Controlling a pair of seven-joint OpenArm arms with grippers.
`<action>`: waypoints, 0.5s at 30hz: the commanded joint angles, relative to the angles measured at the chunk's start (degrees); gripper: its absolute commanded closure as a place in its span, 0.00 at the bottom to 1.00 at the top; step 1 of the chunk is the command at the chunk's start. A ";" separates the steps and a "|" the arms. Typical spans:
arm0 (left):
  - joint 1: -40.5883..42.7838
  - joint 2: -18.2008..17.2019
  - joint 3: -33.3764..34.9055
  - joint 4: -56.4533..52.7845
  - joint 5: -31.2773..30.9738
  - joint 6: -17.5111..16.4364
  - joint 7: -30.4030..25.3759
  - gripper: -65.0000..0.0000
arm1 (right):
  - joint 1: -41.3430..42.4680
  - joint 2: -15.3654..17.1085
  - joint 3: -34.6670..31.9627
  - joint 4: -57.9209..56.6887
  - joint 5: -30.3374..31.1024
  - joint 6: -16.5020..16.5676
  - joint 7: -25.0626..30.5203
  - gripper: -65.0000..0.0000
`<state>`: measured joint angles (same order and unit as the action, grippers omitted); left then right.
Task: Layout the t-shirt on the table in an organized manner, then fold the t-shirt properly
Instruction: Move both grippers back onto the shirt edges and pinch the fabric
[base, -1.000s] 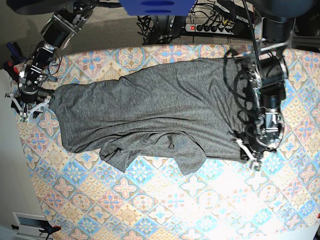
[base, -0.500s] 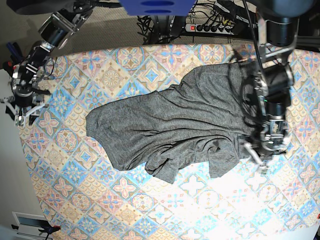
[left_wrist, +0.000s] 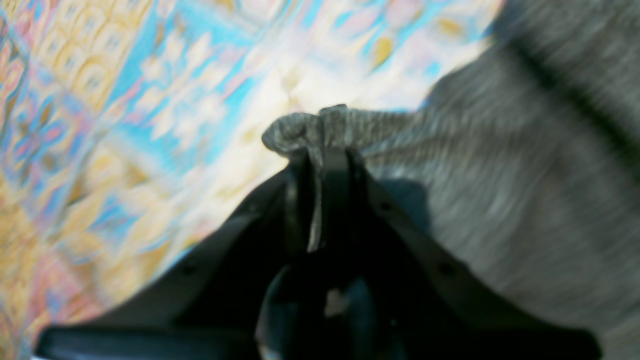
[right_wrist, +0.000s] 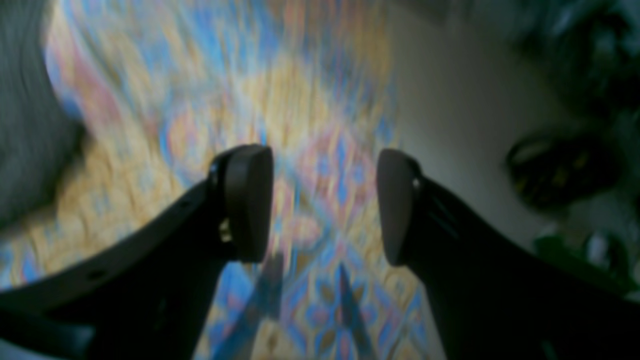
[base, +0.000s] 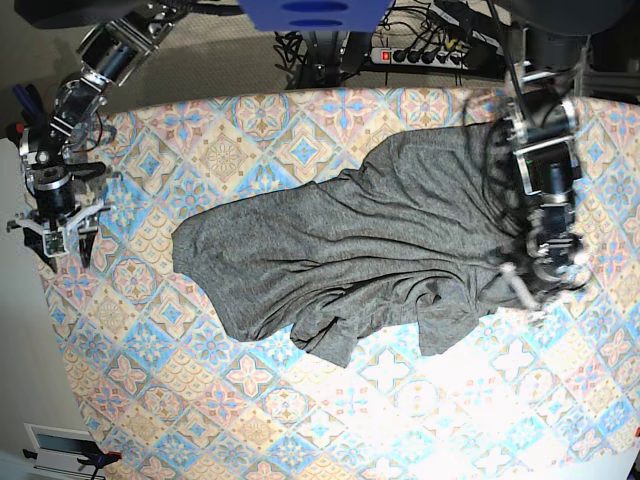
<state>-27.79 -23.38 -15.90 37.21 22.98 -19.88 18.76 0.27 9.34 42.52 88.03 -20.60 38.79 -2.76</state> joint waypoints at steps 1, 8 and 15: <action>0.93 -2.60 -1.73 0.11 0.36 0.76 2.82 0.83 | 0.12 0.28 0.07 0.72 0.51 -0.06 1.14 0.50; 3.84 -3.83 -8.67 4.94 -2.28 -8.56 4.84 0.69 | -0.14 -2.27 -1.42 0.89 0.25 0.03 1.14 0.50; 12.63 3.64 -10.78 34.66 -7.20 -20.12 13.37 0.59 | -0.32 -2.09 -8.11 0.37 0.34 0.03 1.23 0.50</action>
<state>-13.30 -17.61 -25.87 70.52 15.35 -41.28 33.19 -0.84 6.22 34.28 87.29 -21.19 39.24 -3.20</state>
